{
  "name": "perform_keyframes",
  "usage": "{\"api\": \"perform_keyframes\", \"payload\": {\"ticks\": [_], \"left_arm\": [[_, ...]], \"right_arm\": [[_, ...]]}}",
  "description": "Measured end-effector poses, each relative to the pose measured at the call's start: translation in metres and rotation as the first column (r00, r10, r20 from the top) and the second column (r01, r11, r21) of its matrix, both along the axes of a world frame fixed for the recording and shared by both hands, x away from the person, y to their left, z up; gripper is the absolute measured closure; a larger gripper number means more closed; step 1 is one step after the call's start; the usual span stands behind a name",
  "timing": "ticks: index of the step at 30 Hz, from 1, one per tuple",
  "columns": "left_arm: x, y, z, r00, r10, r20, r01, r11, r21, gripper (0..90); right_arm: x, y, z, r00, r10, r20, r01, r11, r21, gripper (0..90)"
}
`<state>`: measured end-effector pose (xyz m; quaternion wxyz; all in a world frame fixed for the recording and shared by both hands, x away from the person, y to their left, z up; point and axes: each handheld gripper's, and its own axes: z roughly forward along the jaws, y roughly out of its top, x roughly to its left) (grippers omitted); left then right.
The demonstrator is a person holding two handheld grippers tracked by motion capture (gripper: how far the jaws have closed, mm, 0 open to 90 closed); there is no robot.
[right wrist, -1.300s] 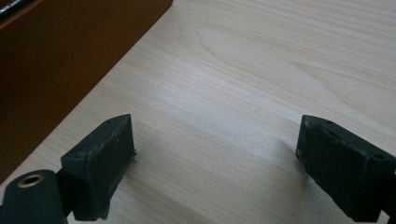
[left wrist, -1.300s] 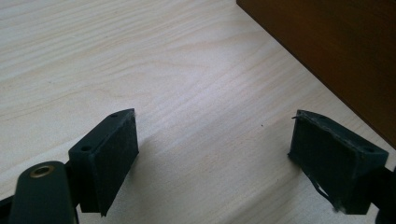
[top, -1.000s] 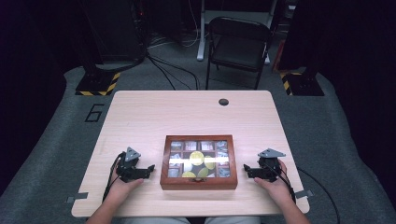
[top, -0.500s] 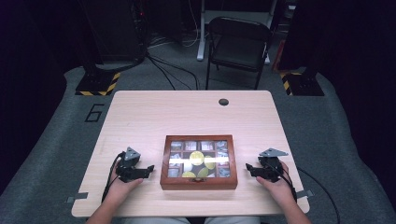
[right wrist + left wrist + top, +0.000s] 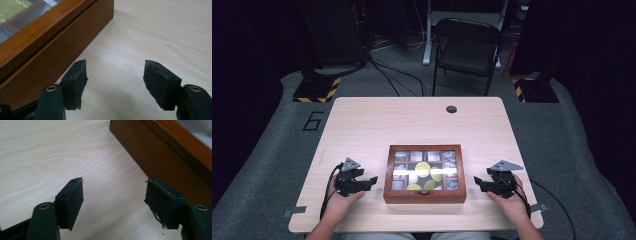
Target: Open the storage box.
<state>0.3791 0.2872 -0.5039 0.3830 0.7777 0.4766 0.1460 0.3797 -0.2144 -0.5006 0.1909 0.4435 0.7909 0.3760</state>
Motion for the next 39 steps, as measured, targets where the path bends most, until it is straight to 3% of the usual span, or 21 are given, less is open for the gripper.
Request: {"api": "perform_keyframes", "payload": {"ticks": [4,7,10,16,21,32,35,38,39], "left_arm": [[-0.004,-0.001,0.005,0.9999,-0.006,-0.008,0.006,1.0,0.003,31.4],[-0.005,0.0,0.012,0.9999,0.006,-0.014,-0.006,0.9998,-0.019,31.1],[-0.008,0.0,0.022,0.9999,0.008,-0.006,-0.008,0.9996,-0.026,31.0],[-0.018,-0.005,0.036,0.9993,-0.032,0.018,0.032,0.9993,-0.018,30.7],[-0.032,-0.01,0.045,0.9966,-0.072,0.039,0.073,0.9971,-0.021,30.6],[-0.054,-0.018,0.044,0.9936,-0.103,0.046,0.106,0.991,-0.081,32.0],[-0.061,-0.022,0.041,0.9901,-0.133,0.044,0.136,0.9877,-0.077,33.5],[-0.064,-0.025,0.038,0.9904,-0.13,0.047,0.134,0.987,-0.089,33.6],[-0.065,-0.026,0.034,0.9894,-0.137,0.049,0.141,0.985,-0.099,33.7]], "right_arm": [[-0.003,0.0,0.005,0.9997,-0.008,-0.022,0.009,1.0,0.022,33.2],[-0.006,0.0,0.011,0.9998,0.006,-0.02,-0.006,1.0,0.007,32.5],[-0.009,0.004,0.022,0.9996,0.017,-0.024,-0.017,1.0,0.023,31.4],[-0.015,0.01,0.035,0.9987,0.05,-0.008,-0.05,0.999,0.011,31.4],[-0.028,0.018,0.044,0.995,0.1,0.0,-0.1,0.995,0.013,31.6],[-0.051,0.031,0.044,0.9853,0.171,-0.011,-0.17,0.985,0.034,34.8],[-0.054,0.036,0.038,0.9823,0.186,-0.021,-0.185,0.982,0.041,35.7],[-0.056,0.037,0.036,0.9812,0.191,-0.025,-0.19,0.981,0.041,36.8],[-0.057,0.04,0.033,0.9796,0.2,-0.023,-0.199,0.979,0.038,41.1]]}}
